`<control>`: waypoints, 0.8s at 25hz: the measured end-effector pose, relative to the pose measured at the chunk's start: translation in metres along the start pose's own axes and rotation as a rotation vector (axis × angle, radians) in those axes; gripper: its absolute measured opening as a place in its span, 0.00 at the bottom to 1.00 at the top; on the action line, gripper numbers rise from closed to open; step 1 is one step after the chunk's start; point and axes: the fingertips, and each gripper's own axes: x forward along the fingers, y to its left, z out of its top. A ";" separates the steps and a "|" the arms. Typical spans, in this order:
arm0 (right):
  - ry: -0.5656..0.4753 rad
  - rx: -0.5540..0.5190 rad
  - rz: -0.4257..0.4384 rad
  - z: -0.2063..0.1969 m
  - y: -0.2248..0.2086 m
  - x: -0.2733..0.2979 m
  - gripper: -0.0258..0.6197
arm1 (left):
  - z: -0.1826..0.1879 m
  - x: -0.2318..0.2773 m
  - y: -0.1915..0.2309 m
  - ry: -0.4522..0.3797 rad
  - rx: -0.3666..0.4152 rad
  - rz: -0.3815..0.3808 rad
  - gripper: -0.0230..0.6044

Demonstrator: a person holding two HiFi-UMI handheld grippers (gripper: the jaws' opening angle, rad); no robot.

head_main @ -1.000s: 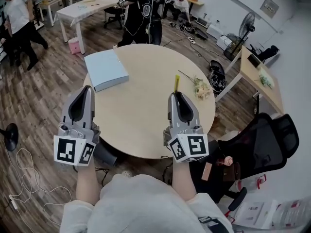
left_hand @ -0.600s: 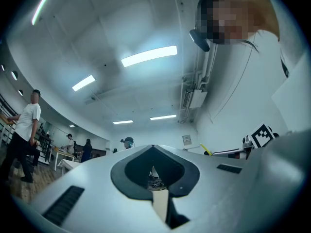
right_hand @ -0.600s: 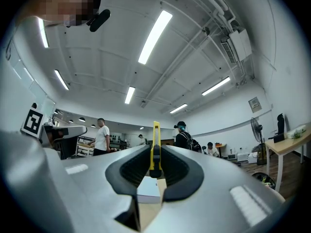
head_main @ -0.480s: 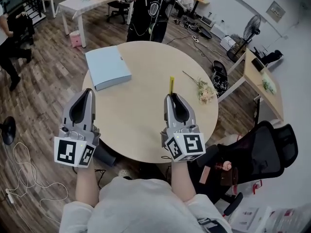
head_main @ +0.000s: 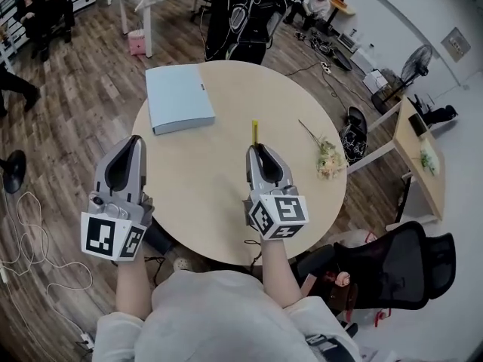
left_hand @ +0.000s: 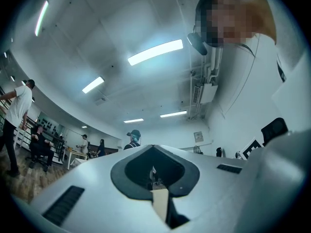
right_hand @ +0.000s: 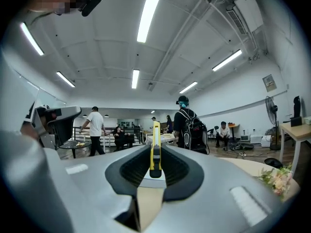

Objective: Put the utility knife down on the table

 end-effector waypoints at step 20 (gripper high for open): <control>0.408 0.045 0.095 -0.160 -0.005 0.071 0.16 | -0.052 -0.012 0.039 0.115 -0.012 0.185 0.05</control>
